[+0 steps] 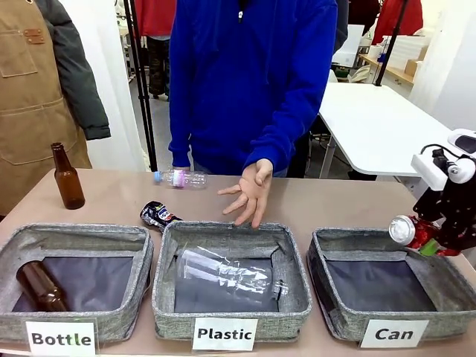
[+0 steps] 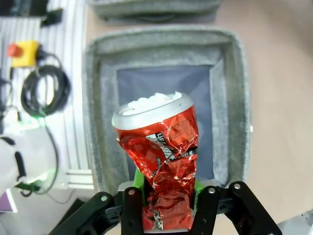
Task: Sort the can waste into the basket.
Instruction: Pick up the can waste from the table and place it in the right Fabric basket.
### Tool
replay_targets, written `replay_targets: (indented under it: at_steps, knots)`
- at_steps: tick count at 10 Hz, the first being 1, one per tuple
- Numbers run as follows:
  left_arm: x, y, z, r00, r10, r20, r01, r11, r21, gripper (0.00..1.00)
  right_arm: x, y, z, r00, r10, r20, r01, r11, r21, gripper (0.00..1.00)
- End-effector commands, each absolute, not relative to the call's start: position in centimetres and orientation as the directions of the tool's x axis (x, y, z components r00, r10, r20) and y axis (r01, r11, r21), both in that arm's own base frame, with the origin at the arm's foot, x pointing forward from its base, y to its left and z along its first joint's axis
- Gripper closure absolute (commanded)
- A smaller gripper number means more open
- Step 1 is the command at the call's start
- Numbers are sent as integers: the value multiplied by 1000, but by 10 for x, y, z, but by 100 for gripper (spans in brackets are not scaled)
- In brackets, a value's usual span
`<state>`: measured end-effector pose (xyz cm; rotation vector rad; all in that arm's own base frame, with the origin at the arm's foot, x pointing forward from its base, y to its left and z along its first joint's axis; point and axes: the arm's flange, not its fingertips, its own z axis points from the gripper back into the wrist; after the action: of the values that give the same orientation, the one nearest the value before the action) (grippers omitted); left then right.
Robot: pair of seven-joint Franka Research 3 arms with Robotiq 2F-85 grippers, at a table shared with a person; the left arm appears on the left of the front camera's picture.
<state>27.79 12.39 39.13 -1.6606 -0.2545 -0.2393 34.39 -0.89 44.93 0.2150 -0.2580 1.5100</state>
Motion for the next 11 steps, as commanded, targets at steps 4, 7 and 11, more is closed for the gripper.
replay_targets:
  at_steps: [4,7,11]
  knots:
    - [275,126,394,955,18,297,297,-111,-948,0,356,-6,447,147,963,225,-987,156,-23,0]
    - [275,126,394,955,18,297,297,-111,-948,0,365,-6,451,254,931,261,-966,255,29,0]
    - [275,126,394,955,18,297,297,-111,-948,0,402,-26,468,640,585,499,-768,472,432,0]
